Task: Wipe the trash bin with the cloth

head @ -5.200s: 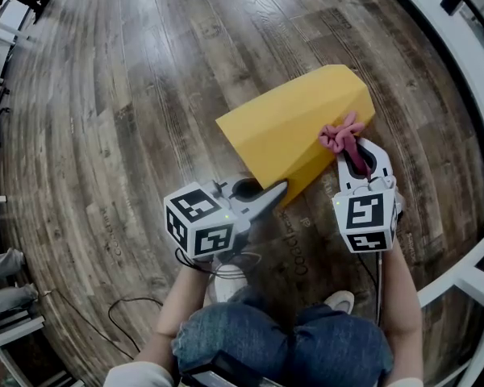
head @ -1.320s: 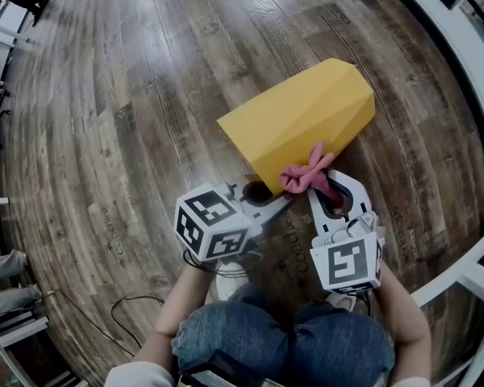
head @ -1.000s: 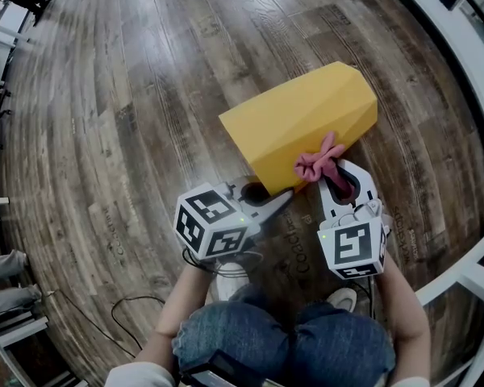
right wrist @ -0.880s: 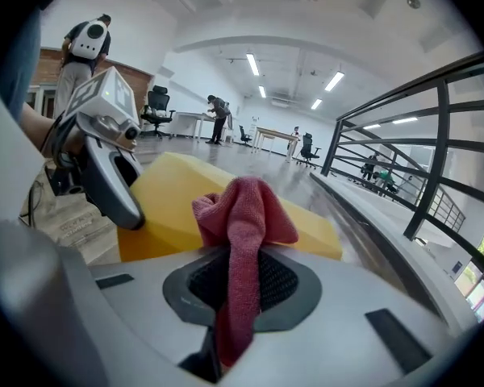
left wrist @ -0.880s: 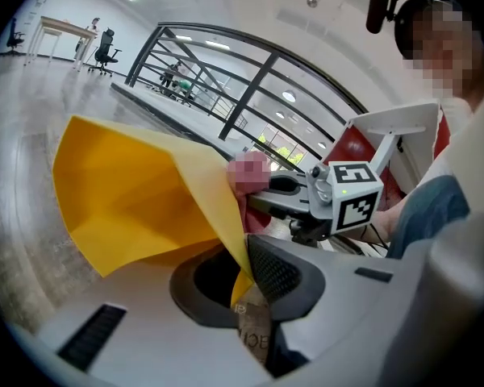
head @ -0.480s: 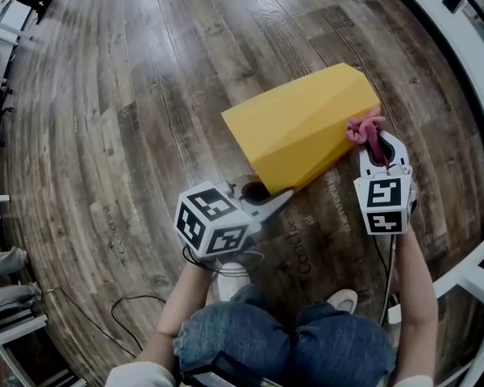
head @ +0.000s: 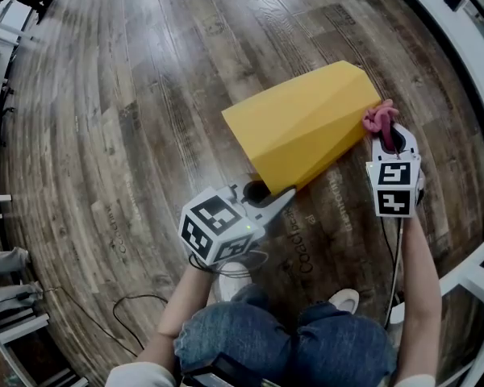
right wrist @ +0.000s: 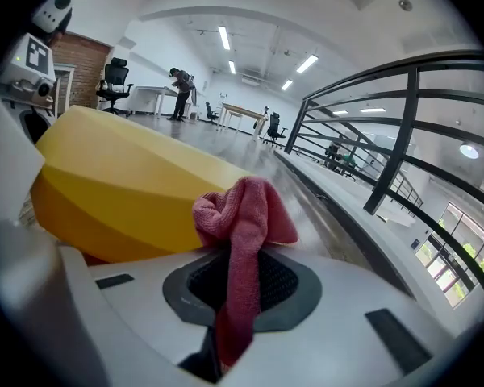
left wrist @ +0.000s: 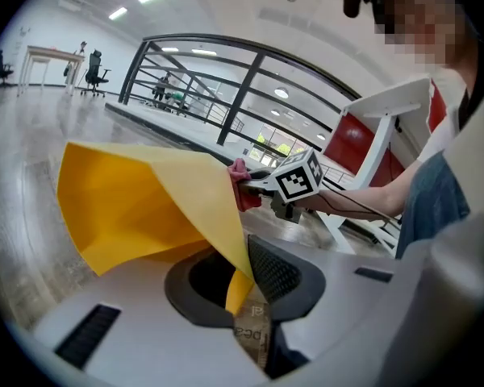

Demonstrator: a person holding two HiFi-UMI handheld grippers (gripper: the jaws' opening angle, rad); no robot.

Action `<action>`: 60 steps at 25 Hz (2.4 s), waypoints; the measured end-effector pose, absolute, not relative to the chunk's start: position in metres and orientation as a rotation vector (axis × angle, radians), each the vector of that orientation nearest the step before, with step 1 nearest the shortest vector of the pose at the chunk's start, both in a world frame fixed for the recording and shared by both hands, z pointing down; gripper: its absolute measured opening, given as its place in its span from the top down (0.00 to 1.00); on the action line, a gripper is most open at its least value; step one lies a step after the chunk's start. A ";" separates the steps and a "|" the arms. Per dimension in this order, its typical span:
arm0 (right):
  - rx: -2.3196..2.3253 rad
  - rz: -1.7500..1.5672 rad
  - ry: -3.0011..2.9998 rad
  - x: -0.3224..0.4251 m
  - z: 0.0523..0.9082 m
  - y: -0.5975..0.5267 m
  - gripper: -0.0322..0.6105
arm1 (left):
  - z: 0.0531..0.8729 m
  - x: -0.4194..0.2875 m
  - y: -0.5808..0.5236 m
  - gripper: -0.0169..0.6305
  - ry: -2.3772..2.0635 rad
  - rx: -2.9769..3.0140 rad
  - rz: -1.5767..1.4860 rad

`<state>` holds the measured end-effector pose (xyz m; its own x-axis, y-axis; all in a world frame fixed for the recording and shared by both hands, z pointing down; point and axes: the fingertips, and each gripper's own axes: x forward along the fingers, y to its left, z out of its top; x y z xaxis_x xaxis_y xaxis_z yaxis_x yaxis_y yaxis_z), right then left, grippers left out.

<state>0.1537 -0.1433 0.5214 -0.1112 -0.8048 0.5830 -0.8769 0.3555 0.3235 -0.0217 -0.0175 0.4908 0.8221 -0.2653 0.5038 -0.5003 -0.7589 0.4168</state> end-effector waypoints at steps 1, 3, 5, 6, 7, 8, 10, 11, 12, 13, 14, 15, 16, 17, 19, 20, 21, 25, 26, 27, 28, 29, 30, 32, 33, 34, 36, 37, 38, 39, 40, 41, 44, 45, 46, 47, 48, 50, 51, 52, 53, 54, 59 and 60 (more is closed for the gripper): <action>1.464 0.132 -1.924 0.153 0.521 -0.143 0.87 | 0.492 -0.022 -0.018 0.92 -0.584 2.473 0.589; 1.465 0.136 -1.929 0.152 0.521 -0.143 0.87 | 0.500 -0.022 -0.015 0.92 -0.603 2.499 0.663; 1.465 0.142 -1.937 0.150 0.519 -0.142 0.87 | 0.513 -0.023 -0.011 0.92 -0.608 2.508 0.765; 1.464 0.143 -1.944 0.148 0.516 -0.141 0.87 | 0.519 -0.023 -0.009 0.92 -0.611 2.504 0.805; 1.463 0.143 -1.955 0.145 0.513 -0.139 0.87 | 0.525 -0.023 -0.009 0.92 -0.616 2.497 0.830; 1.459 0.143 -1.970 0.142 0.509 -0.137 0.87 | 0.528 -0.022 -0.009 0.92 -0.621 2.490 0.840; 1.444 0.137 -2.014 0.130 0.498 -0.129 0.87 | 0.530 -0.021 -0.013 0.94 -0.633 2.482 0.832; 1.430 0.130 -2.042 0.123 0.492 -0.124 0.87 | 0.529 -0.021 -0.015 0.95 -0.640 2.479 0.818; 1.412 0.120 -2.073 0.114 0.486 -0.117 0.87 | 0.526 -0.022 -0.018 0.95 -0.648 2.474 0.800; 1.388 0.109 -2.107 0.104 0.481 -0.109 0.87 | 0.524 -0.023 -0.020 0.96 -0.654 2.466 0.781; 1.360 0.099 -2.142 0.093 0.476 -0.100 0.87 | 0.521 -0.023 -0.022 0.96 -0.655 2.457 0.763; 1.328 0.092 -2.177 0.082 0.472 -0.091 0.87 | 0.518 -0.024 -0.024 0.96 -0.651 2.448 0.749; 1.292 0.088 -2.212 0.070 0.468 -0.081 0.87 | 0.515 -0.025 -0.025 0.96 -0.644 2.440 0.738; 1.252 0.082 -2.245 0.058 0.466 -0.072 0.87 | 0.513 -0.026 -0.025 0.96 -0.637 2.431 0.726; 1.153 0.048 -2.300 0.034 0.462 -0.057 0.87 | 0.509 -0.026 -0.025 0.96 -0.623 2.408 0.685; 1.097 0.017 -2.317 0.023 0.461 -0.051 0.87 | 0.507 -0.026 -0.025 0.96 -0.616 2.395 0.659; 1.050 -0.011 -2.327 0.012 0.461 -0.046 0.87 | 0.505 -0.026 -0.025 0.96 -0.610 2.383 0.633; 0.983 -0.063 -2.337 -0.014 0.470 -0.032 0.87 | 0.503 -0.025 -0.024 0.96 -0.595 2.365 0.598; 0.977 -0.061 -2.338 -0.017 0.473 -0.032 0.87 | 0.504 -0.025 -0.024 0.96 -0.594 2.366 0.601; 0.975 -0.054 -2.339 -0.019 0.475 -0.032 0.87 | 0.504 -0.026 -0.023 0.96 -0.595 2.365 0.603; 0.978 -0.047 -2.341 -0.020 0.476 -0.033 0.87 | 0.505 -0.027 -0.023 0.96 -0.596 2.363 0.604; 0.984 -0.042 -2.340 -0.020 0.476 -0.034 0.87 | 0.505 -0.027 -0.022 0.96 -0.595 2.360 0.605; 0.992 -0.041 -2.336 -0.018 0.476 -0.035 0.87 | 0.505 -0.028 -0.022 0.96 -0.594 2.359 0.607; 1.008 -0.044 -2.317 -0.012 0.478 -0.040 0.87 | 0.504 -0.028 -0.022 0.96 -0.591 2.360 0.609; 1.019 -0.045 -2.303 -0.007 0.480 -0.043 0.87 | 0.504 -0.028 -0.022 0.96 -0.591 2.360 0.607; 1.035 -0.042 -2.288 -0.001 0.482 -0.047 0.87 | 0.504 -0.027 -0.023 0.96 -0.591 2.360 0.603; 1.074 -0.017 -2.255 0.013 0.489 -0.056 0.87 | 0.504 -0.027 -0.022 0.96 -0.589 2.357 0.596; 1.094 0.001 -2.239 0.021 0.493 -0.060 0.87 | 0.505 -0.027 -0.022 0.96 -0.587 2.356 0.595; 1.115 0.015 -2.220 0.029 0.498 -0.064 0.87 | 0.505 -0.027 -0.021 0.96 -0.586 2.354 0.595; 1.135 0.022 -2.200 0.037 0.501 -0.069 0.87 | 0.506 -0.027 -0.021 0.96 -0.585 2.353 0.596; 1.154 0.023 -2.177 0.045 0.505 -0.074 0.87 | 0.506 -0.027 -0.021 0.96 -0.585 2.352 0.595; 1.172 0.022 -2.154 0.053 0.508 -0.079 0.87 | 0.505 -0.028 -0.021 0.96 -0.585 2.353 0.593; 1.229 0.042 -2.086 0.079 0.518 -0.095 0.87 | 0.505 -0.028 -0.021 0.96 -0.582 2.353 0.591; 1.248 0.057 -2.063 0.088 0.522 -0.101 0.87 | 0.505 -0.028 -0.020 0.96 -0.580 2.353 0.592; 1.267 0.071 -2.039 0.097 0.526 -0.106 0.87 | 0.506 -0.027 -0.020 0.96 -0.577 2.354 0.592; 1.284 0.081 -2.014 0.106 0.529 -0.112 0.87 | 0.506 -0.027 -0.020 0.96 -0.575 2.354 0.590; 1.300 0.088 -1.990 0.116 0.532 -0.117 0.87 | 0.506 -0.026 -0.019 0.96 -0.573 2.354 0.588; 1.326 0.100 -1.948 0.131 0.538 -0.126 0.87 | 0.506 -0.027 -0.019 0.96 -0.569 2.352 0.590; 1.337 0.108 -1.932 0.136 0.541 -0.131 0.87 | 0.506 -0.027 -0.018 0.96 -0.568 2.351 0.592; 1.346 0.116 -1.918 0.141 0.543 -0.135 0.87 | 0.506 -0.028 -0.018 0.96 -0.568 2.350 0.593; 1.354 0.124 -1.907 0.144 0.545 -0.138 0.87 | 0.506 -0.028 -0.019 0.96 -0.569 2.349 0.592; 1.363 0.131 -1.899 0.147 0.546 -0.140 0.87 | 0.506 -0.029 -0.019 0.96 -0.571 2.349 0.590; 1.376 0.146 -1.903 0.147 0.545 -0.143 0.87 | 0.502 -0.030 -0.022 0.95 -0.611 2.411 0.549; 1.379 0.152 -1.906 0.146 0.544 -0.143 0.87 | 0.502 -0.030 -0.022 0.95 -0.620 2.446 0.553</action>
<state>0.1464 -0.1432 0.5445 -0.1239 -0.7622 0.6353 -0.8532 0.4088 0.3241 -0.0298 -0.0223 0.5016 0.8090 -0.3062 0.5017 -0.5332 -0.7417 0.4069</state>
